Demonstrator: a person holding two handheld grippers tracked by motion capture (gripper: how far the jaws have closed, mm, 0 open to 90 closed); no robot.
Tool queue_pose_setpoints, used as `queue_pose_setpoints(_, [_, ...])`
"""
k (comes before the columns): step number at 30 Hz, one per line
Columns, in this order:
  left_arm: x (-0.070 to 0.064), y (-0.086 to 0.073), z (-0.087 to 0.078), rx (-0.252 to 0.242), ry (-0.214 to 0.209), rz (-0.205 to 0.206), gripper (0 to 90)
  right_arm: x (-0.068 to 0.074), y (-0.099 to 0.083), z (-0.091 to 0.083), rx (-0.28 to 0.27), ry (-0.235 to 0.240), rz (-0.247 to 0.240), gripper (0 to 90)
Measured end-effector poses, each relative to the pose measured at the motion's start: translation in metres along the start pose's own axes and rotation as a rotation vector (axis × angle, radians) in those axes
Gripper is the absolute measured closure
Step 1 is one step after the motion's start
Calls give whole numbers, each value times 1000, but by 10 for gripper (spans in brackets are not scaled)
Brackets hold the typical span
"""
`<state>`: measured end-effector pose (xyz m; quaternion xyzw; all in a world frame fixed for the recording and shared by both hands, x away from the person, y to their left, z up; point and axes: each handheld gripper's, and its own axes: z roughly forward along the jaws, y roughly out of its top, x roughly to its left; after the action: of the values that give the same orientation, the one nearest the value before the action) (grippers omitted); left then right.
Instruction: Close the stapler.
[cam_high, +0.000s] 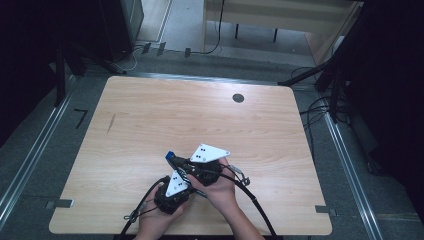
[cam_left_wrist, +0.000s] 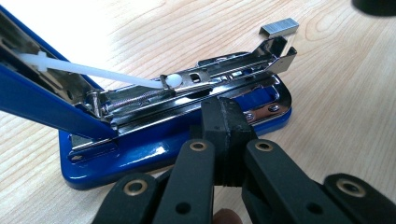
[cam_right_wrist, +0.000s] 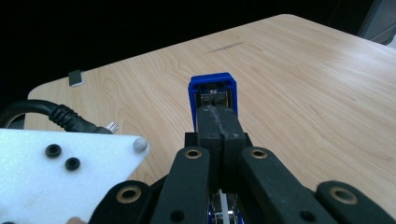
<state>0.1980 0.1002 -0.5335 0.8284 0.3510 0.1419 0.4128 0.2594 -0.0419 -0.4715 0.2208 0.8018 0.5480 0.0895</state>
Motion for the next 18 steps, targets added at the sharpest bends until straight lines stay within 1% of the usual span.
queue_pose_setpoints(2, [0,0,0,0,-1,-1,900,-2,0,0,-3,2,9,900])
queue_pose_setpoints(10, [0,0,0,2,0,1,900,-7,-1,1,-5,25,20,900])
queue_pose_setpoints(12, [0,0,0,3,4,1,900,-7,-2,3,9,19,15,900])
queue_pose_setpoints(14, [0,0,0,3,2,-1,900,-8,-3,5,17,23,19,900])
queue_pose_setpoints(18, [0,0,0,4,2,0,900,-10,-4,7,15,28,20,900])
